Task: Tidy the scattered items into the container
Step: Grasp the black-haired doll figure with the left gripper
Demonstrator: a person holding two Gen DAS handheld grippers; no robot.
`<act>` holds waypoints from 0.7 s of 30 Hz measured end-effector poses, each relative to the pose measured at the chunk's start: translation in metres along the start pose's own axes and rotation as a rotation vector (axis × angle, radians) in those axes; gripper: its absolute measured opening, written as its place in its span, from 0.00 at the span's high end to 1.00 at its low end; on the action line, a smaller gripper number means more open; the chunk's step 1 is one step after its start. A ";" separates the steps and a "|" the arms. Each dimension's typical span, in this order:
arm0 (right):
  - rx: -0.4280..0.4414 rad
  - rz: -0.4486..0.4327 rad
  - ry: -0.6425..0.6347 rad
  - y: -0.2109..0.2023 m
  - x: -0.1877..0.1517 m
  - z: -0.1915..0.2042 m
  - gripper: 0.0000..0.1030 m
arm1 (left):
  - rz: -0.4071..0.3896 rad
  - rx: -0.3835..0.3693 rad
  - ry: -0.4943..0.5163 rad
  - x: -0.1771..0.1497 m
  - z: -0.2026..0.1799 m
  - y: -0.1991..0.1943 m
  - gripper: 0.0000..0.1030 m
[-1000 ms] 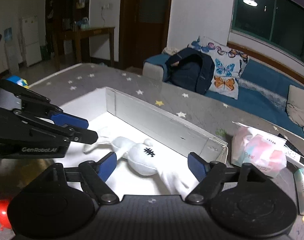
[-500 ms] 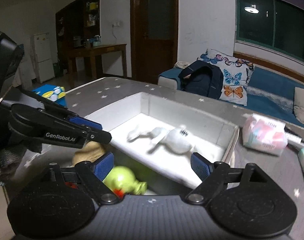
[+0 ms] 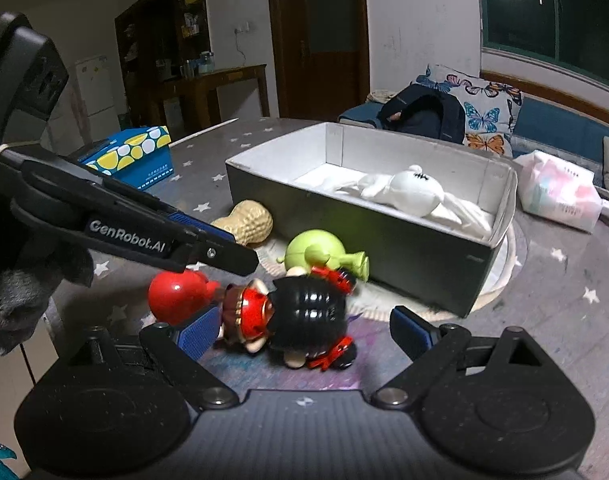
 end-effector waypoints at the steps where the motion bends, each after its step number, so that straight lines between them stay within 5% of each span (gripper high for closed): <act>1: -0.005 0.002 0.001 0.002 -0.001 0.001 0.09 | 0.001 -0.003 0.001 -0.002 -0.001 0.000 0.72; 21: -0.030 0.038 0.030 0.033 0.001 0.013 0.17 | 0.026 -0.160 -0.096 -0.004 0.008 0.009 0.70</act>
Point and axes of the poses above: each gripper's, at about its wrist camera, not at the fingertips, and y roughly the way its jaws point, z to its left, x to its top, the point moved 9 cm from there along y, roughly the way its jaws point, and after that the axes turned 10 degrees about z, right-handed, at the moved point
